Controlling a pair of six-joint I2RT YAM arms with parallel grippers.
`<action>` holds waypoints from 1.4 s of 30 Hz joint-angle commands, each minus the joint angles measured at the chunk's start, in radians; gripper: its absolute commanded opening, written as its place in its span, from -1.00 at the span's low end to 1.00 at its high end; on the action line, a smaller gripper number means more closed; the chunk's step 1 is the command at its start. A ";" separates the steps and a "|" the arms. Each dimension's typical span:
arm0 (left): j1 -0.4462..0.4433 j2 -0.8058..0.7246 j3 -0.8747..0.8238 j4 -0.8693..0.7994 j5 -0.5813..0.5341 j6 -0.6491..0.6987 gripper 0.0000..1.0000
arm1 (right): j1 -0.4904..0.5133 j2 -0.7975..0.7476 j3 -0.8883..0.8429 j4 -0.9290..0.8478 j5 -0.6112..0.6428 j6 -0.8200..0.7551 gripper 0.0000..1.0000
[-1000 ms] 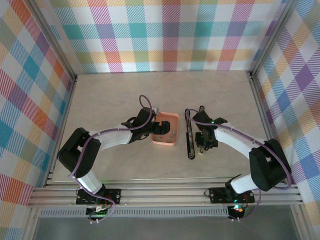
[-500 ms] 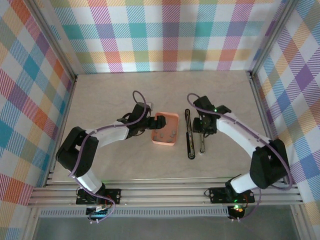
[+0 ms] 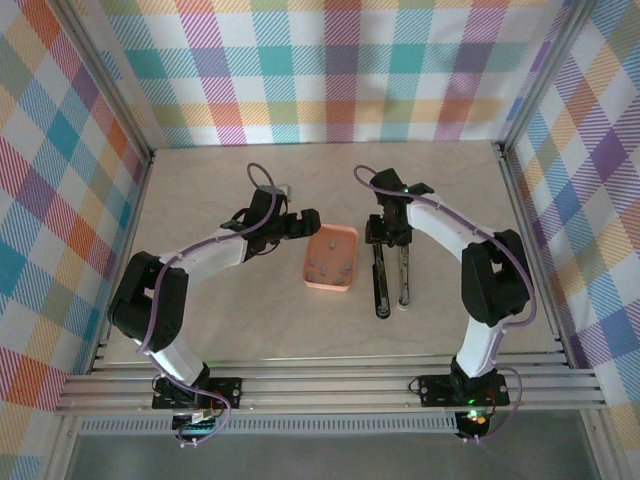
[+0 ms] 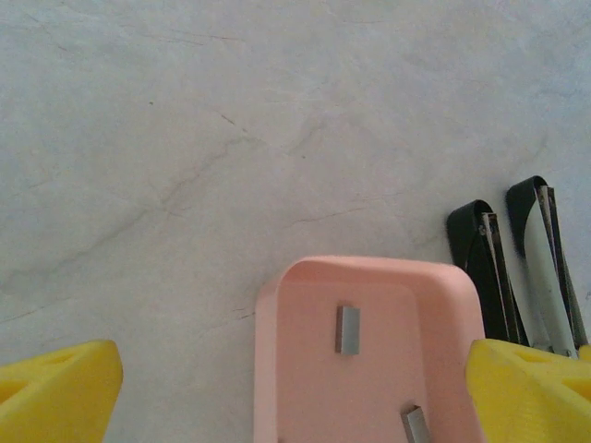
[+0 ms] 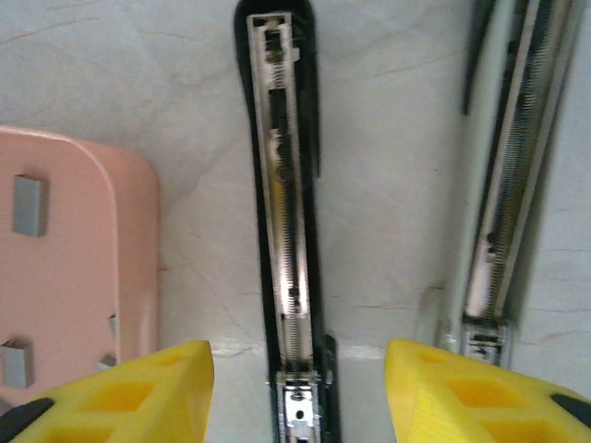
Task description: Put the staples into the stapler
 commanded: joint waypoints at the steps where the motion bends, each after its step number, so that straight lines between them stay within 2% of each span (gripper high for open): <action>1: 0.017 -0.011 0.021 -0.030 0.019 0.001 0.91 | 0.011 -0.026 -0.035 0.059 -0.170 0.055 0.05; 6: 0.025 -0.023 0.002 -0.024 0.027 0.000 0.91 | 0.037 -0.062 -0.129 0.155 -0.304 0.179 0.11; 13: 0.043 -0.084 -0.047 -0.021 0.022 -0.012 0.90 | 0.118 -0.041 -0.161 0.166 -0.293 0.258 0.14; 19: 0.059 -0.195 -0.115 -0.039 0.014 -0.005 0.91 | 0.181 -0.005 -0.172 0.240 -0.260 0.311 0.15; 30: 0.137 -0.448 -0.206 -0.173 -0.045 0.022 0.93 | 0.257 0.218 0.110 0.324 -0.251 0.307 0.15; 37: 0.174 -0.531 -0.264 -0.211 -0.066 0.027 0.94 | 0.260 0.367 0.310 0.336 -0.275 0.247 0.15; 42: 0.177 -0.560 -0.283 -0.221 -0.059 0.045 0.94 | 0.263 0.310 0.325 0.315 -0.213 0.187 0.16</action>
